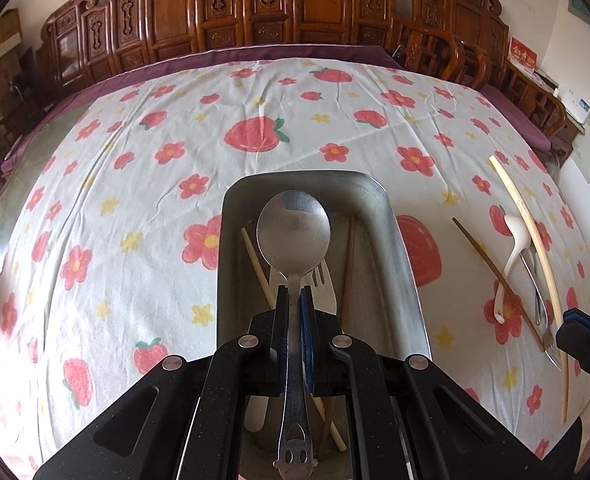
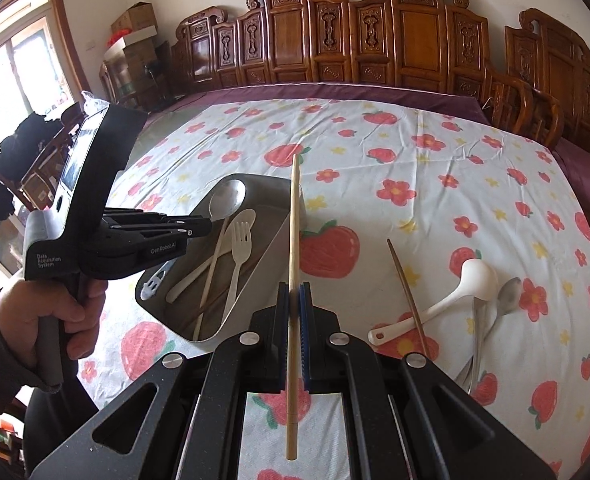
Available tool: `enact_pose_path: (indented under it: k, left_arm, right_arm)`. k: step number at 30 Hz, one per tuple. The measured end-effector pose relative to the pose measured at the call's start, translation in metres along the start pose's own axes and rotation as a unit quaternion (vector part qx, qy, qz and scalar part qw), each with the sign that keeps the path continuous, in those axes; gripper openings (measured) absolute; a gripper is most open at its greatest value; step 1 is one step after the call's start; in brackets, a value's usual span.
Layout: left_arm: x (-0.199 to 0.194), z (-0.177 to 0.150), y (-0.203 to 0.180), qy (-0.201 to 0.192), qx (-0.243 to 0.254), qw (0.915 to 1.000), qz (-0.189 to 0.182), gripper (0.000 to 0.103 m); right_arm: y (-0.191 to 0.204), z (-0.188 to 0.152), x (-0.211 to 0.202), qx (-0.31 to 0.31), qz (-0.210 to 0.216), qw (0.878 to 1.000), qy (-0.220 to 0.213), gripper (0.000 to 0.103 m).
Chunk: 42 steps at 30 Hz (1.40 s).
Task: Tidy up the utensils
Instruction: 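Carry the metal spoon into the metal tray and release it while the right tool holds the chopstick, then lower the wooden chopstick into the metal tray and open the right tool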
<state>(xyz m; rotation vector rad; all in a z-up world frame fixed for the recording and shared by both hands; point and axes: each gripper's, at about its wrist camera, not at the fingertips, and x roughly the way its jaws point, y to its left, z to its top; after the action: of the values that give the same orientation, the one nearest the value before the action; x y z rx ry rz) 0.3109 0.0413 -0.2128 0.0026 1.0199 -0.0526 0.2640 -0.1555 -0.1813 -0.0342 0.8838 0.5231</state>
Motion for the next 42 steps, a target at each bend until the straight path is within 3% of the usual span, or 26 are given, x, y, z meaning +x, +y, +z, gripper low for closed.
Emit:
enact_pose_path:
  k: [8,15,26,34,41,42]
  left_arm:
    - [-0.002,0.002,0.005,-0.011,0.000,0.9998,-0.015,0.005]
    - [-0.028,-0.003,0.016,-0.036,0.012,0.9992,-0.016,0.007]
    - [-0.081,-0.030,0.047,-0.084,0.020,0.9962,-0.009,0.028]
    - [-0.102,-0.046,0.066,-0.105,0.013,0.9944,0.000,0.050]
    - [-0.109,-0.052,0.079,-0.112,0.003,0.9937,0.002,0.055]
    - [-0.109,-0.053,0.081,-0.113,0.001,0.9935,0.002,0.059]
  right_arm:
    - [0.008,0.002,0.010,-0.003,-0.005,1.000,0.010,0.006]
    - [0.017,0.006,0.022,-0.004,-0.001,1.000,0.018,0.006]
    - [0.044,0.022,0.049,-0.005,0.016,1.000,0.024,0.006]
    - [0.053,0.031,0.073,0.016,0.026,0.999,0.033,0.006]
    - [0.059,0.039,0.091,0.049,0.038,0.997,0.042,0.006]
    - [0.061,0.039,0.093,0.048,0.035,0.997,0.042,0.006]
